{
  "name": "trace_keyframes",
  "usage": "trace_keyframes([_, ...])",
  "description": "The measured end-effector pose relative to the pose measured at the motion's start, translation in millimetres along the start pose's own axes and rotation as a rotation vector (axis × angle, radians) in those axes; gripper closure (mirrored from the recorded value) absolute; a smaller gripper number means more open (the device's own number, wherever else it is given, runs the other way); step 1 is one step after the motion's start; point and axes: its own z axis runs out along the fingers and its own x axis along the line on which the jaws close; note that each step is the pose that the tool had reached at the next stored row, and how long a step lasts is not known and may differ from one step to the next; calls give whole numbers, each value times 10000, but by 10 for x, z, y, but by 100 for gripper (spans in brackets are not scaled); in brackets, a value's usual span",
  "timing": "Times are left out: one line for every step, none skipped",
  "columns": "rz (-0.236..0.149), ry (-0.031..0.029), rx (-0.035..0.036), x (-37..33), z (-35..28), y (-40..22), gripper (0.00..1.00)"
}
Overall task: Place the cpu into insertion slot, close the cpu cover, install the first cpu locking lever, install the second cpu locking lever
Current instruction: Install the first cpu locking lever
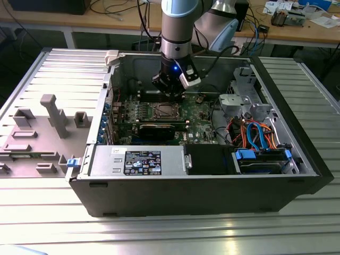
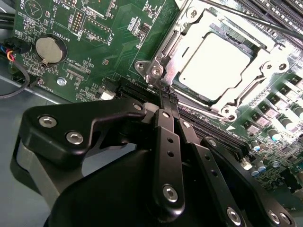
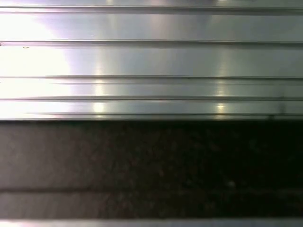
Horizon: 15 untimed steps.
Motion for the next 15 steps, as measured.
trace_keyframes([0, 2, 2, 0, -3, 0, 89])
trace_keyframes([0, 1, 1, 0, -3, 0, 89])
trace_keyframes([0, -1, 1, 0, -4, 0, 89])
trace_keyframes([-1, 0, 11, 0, -4, 0, 89])
trace_keyframes([-2, 1, 22, 0, -5, -1, 89])
trace_keyframes([-1, 1, 29, 0, -4, -1, 89])
trace_keyframes([-1, 1, 40, 0, -3, 0, 89])
trace_keyframes([-1, 1, 51, 0, -2, 0, 89])
trace_keyframes([-1, 0, 74, 0, -1, 0, 89])
trace_keyframes([-2, 1, 88, 0, 1, 0, 89])
trace_keyframes([-2, 2, 99, 0, 2, -1, 89])
trace_keyframes([-2, 2, 108, 0, 4, -1, 89])
trace_keyframes([-2, 1, 116, 0, 6, -1, 89])
trace_keyframes([-2, 1, 127, -1, 10, -1, 89])
trace_keyframes([-2, 2, 134, -1, 12, -1, 89])
